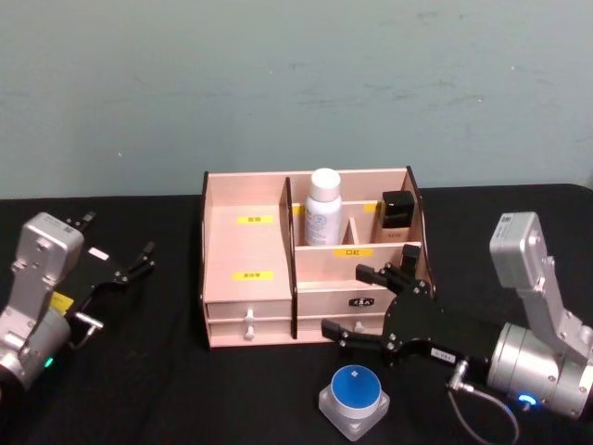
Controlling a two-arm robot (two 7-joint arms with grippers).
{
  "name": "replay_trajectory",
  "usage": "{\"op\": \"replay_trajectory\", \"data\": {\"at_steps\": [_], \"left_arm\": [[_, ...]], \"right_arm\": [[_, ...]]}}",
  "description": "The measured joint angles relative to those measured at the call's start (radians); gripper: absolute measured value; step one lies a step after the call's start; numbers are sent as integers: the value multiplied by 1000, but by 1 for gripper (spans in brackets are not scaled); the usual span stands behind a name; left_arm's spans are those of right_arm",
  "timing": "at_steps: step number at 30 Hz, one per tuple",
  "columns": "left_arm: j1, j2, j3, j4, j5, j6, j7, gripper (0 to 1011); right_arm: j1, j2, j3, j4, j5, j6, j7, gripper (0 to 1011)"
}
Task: Pick up the facial cleanser and watermelon frost from the table and place them into the tiered storage box.
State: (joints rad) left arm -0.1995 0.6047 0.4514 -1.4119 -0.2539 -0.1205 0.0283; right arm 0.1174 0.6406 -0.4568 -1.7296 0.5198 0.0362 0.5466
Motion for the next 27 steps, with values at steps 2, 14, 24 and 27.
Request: {"op": "replay_trajectory", "data": {"at_steps": [2, 14, 24, 27], "left_arm": [[0, 0, 0, 0, 0, 0, 0, 1010], [0, 0, 0, 0, 0, 0, 0, 1010], [0, 0, 0, 0, 0, 0, 0, 1010], [0, 0, 0, 0, 0, 0, 0, 1010]], "right_arm": [[-6, -4, -3, 3, -5, -2, -1, 1000], [-21, -21, -10, 33, -18, -6, 7, 1000], [-42, -21, -7, 31, -21, -7, 7, 1000], [-49, -24, -11, 31, -21, -5, 9, 1000]]}}
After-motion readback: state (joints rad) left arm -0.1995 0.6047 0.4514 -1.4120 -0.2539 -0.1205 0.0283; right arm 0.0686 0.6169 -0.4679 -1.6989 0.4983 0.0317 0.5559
